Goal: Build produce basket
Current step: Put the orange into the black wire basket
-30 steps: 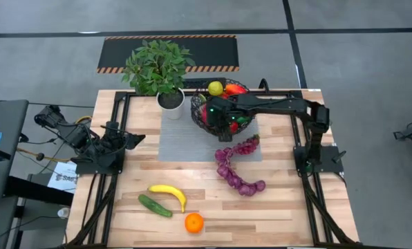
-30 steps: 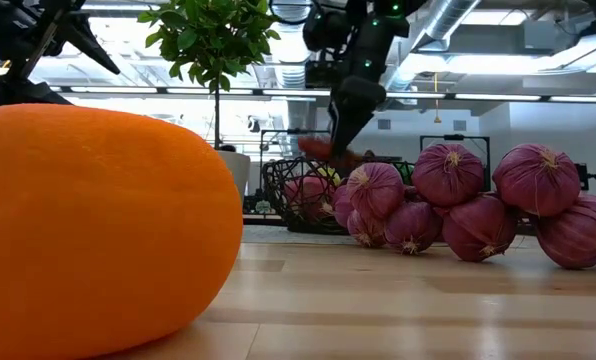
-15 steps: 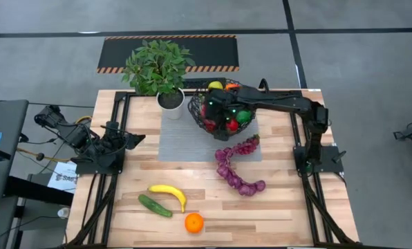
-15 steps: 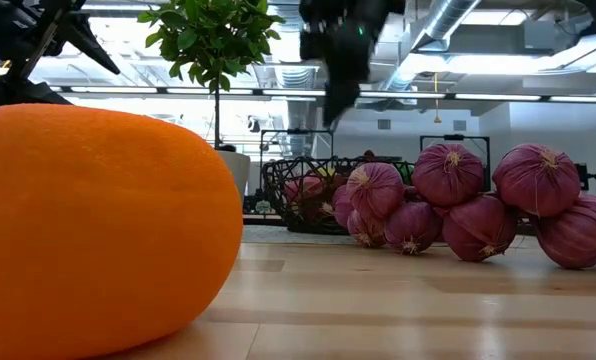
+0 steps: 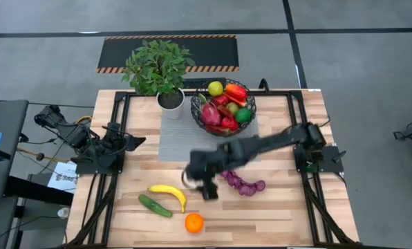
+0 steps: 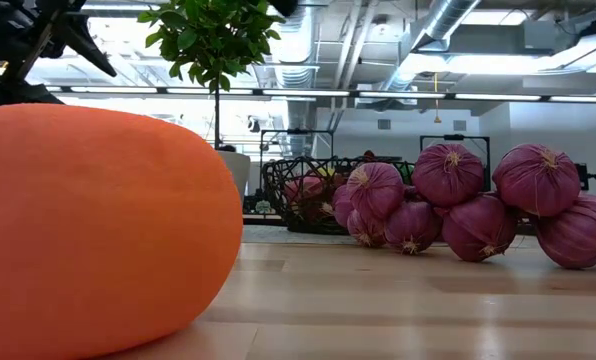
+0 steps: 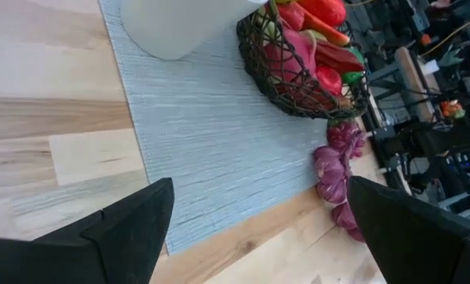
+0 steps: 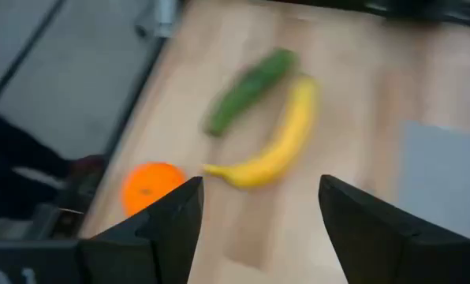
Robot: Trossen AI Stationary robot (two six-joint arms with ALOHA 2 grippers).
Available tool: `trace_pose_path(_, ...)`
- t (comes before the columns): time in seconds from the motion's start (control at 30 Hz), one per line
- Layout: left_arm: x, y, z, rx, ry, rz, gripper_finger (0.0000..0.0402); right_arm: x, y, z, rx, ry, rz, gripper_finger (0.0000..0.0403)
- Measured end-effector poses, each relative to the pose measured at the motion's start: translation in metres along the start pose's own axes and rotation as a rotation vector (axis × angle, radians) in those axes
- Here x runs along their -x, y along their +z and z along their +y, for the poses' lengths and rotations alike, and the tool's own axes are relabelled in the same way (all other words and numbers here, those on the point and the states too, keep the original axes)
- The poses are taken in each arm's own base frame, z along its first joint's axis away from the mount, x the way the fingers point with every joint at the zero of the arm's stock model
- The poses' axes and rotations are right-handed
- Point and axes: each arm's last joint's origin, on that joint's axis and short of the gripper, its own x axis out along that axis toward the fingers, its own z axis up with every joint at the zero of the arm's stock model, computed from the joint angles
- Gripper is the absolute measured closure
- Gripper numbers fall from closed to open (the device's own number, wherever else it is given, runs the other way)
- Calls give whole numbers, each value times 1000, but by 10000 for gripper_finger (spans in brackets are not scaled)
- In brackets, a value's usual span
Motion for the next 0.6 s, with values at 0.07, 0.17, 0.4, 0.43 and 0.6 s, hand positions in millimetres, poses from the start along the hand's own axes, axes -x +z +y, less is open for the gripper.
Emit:
trace_pose_path(0.07, 0, 0, 0, -2, 1, 8, 38, -18, -3, 17, 29, 28, 1, 131)
trace_pose_path(0.17, 0, -1, 0, -22, 3, 18, 38, -45, -8, 35, 33, 87, -14, 131)
trace_pose_path(0.4, 0, -1, 0, -65, 7, 44, 38, -82, -23, 63, 44, 186, 18, 102)
trace_pose_path(0.43, 0, -1, 0, -68, 7, 44, 38, -86, -26, 66, 49, 190, 30, 91)
trace_pose_path(0.6, 0, -1, 0, -67, 6, 44, 38, -107, -41, 84, 48, 198, 86, 31)
